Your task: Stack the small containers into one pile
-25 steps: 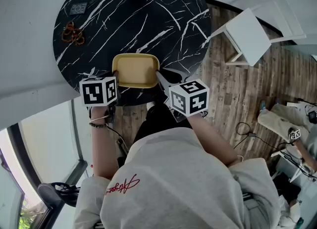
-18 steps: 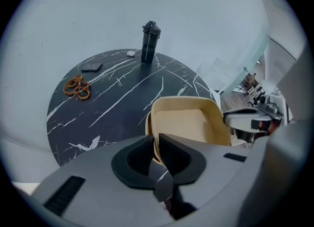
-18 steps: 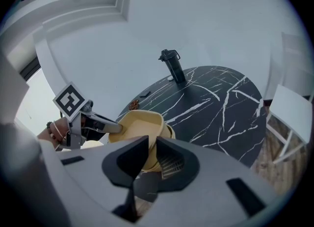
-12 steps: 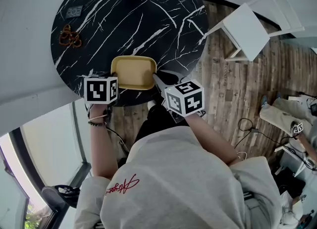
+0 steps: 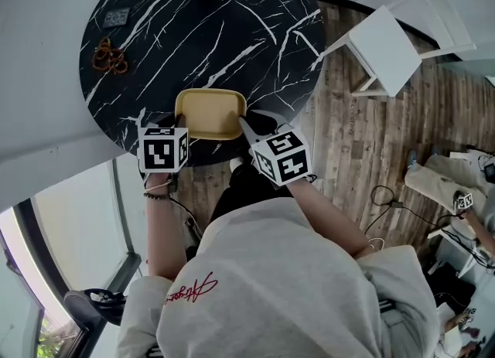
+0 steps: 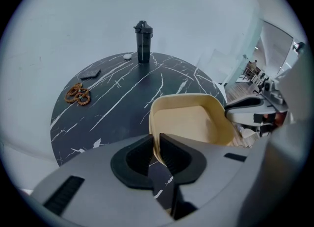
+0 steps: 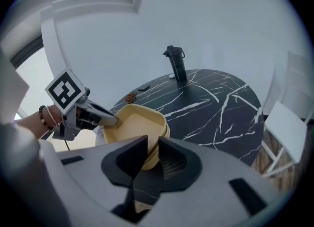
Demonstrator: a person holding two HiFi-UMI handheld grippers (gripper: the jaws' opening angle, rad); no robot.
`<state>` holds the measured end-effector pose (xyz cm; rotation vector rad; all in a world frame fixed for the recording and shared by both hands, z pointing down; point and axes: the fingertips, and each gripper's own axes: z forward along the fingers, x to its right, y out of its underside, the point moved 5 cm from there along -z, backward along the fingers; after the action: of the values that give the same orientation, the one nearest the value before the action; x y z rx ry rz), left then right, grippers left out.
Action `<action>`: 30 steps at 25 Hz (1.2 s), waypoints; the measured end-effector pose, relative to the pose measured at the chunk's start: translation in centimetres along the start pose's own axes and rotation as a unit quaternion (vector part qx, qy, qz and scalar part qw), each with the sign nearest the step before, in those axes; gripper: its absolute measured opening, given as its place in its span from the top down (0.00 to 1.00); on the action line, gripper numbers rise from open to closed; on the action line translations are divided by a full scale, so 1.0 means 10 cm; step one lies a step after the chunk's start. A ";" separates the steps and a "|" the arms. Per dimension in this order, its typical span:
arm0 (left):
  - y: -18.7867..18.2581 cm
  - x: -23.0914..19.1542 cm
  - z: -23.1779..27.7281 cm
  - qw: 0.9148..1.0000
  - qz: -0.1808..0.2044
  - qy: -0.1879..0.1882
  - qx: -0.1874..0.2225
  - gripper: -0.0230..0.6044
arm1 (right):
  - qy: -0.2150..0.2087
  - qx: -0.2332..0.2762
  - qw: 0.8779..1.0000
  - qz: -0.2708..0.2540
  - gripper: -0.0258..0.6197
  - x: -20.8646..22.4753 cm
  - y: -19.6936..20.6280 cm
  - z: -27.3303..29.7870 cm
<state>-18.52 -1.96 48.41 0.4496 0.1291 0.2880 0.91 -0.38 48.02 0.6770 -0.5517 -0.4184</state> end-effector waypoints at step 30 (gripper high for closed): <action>-0.57 0.19 -1.42 0.927 -0.049 -0.051 0.368 0.89 | -0.032 0.277 0.952 -0.126 0.92 -0.51 -1.31 -0.75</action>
<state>-17.95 -0.44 33.08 1.1999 0.1551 0.1055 -0.99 -3.45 32.50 1.2880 -0.6536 -0.5311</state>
